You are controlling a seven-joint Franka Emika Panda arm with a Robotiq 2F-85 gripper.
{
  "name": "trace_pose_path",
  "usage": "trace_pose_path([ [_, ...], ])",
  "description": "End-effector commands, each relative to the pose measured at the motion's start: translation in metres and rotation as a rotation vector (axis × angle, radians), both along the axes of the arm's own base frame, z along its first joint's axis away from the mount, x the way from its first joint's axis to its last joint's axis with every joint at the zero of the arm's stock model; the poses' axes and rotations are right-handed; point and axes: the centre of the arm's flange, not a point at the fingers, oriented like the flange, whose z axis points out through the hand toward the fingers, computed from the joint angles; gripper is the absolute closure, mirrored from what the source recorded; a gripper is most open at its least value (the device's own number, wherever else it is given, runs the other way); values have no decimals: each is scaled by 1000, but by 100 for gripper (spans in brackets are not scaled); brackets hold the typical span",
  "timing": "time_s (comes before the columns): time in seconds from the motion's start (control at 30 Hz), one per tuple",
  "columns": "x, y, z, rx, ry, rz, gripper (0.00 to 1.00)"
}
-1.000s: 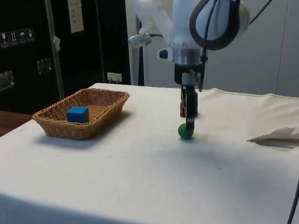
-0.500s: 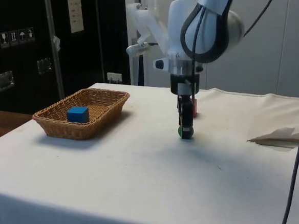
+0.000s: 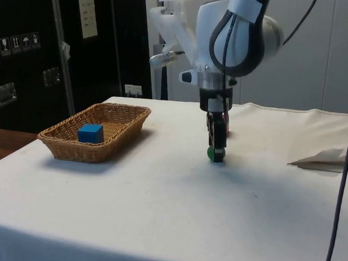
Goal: Place all non-red objects into the basket.
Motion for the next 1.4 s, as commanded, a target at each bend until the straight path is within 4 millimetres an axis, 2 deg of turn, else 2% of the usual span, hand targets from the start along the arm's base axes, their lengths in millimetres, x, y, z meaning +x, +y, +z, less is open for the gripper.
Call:
trace_pose_path([
  [0.0, 1, -1, 2, 5, -9, 2, 0],
  [0.77, 1, -11, -3, -7, 1, 9, 0],
  [0.9, 1, -12, -3, -10, 6, 6, 41],
  [0.93, 1, -13, -3, -9, 1, 8, 41],
  [1.03, 1, -13, -3, -9, 2, 6, 75],
  [1.07, 1, -13, -2, -9, 1, 7, 97],
  [1.1, 1, -13, -2, -9, 1, 7, 100],
  [1.37, 1, -14, -1, -9, 2, 6, 100],
])
